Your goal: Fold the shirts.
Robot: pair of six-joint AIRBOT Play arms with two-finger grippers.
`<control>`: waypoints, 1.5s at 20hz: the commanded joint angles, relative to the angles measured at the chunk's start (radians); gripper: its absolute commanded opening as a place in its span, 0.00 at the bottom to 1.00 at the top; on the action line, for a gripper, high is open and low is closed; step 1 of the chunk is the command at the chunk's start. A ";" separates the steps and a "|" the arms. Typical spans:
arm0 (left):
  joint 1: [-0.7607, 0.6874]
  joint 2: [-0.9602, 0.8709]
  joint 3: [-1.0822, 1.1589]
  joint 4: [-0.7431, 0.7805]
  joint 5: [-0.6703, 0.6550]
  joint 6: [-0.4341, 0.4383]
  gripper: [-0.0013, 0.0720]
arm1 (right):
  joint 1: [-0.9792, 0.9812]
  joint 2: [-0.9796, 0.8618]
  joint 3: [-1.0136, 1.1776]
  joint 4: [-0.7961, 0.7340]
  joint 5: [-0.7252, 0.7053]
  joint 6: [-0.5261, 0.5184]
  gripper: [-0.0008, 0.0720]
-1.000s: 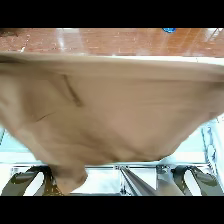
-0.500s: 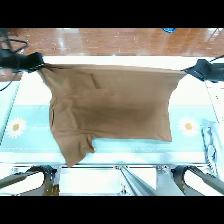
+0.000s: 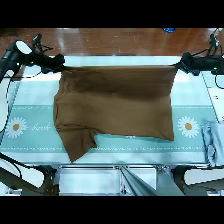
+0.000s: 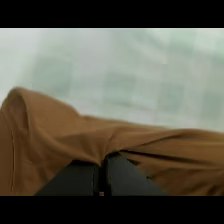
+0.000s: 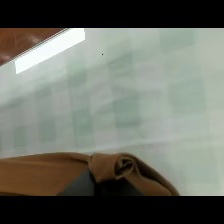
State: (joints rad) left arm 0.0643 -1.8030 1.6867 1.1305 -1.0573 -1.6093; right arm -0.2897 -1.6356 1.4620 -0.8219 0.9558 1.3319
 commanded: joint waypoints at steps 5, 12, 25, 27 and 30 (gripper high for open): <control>0.010 -0.023 -0.008 0.016 -0.439 0.150 0.05 | -0.012 -0.031 0.014 -0.272 0.391 -0.001 0.05; 0.011 -0.024 -0.144 0.112 -0.549 0.150 0.05 | -0.011 -0.031 -0.138 -0.289 0.362 -0.001 0.05; 0.203 0.483 -0.543 0.147 -0.335 0.026 0.71 | -0.214 0.422 -0.530 -0.248 0.274 0.031 0.58; 0.311 0.630 -0.796 0.018 -0.265 0.072 0.71 | -0.212 0.578 -0.770 -0.082 0.161 -0.043 0.58; 0.454 0.774 -1.093 -0.077 -0.251 0.163 0.71 | -0.212 0.704 -0.983 0.085 0.144 -0.134 0.58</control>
State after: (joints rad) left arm 0.3943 -1.1816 0.8619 1.1595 -1.3781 -1.5055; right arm -0.4911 -1.0702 0.6907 -0.9150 1.1660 1.2915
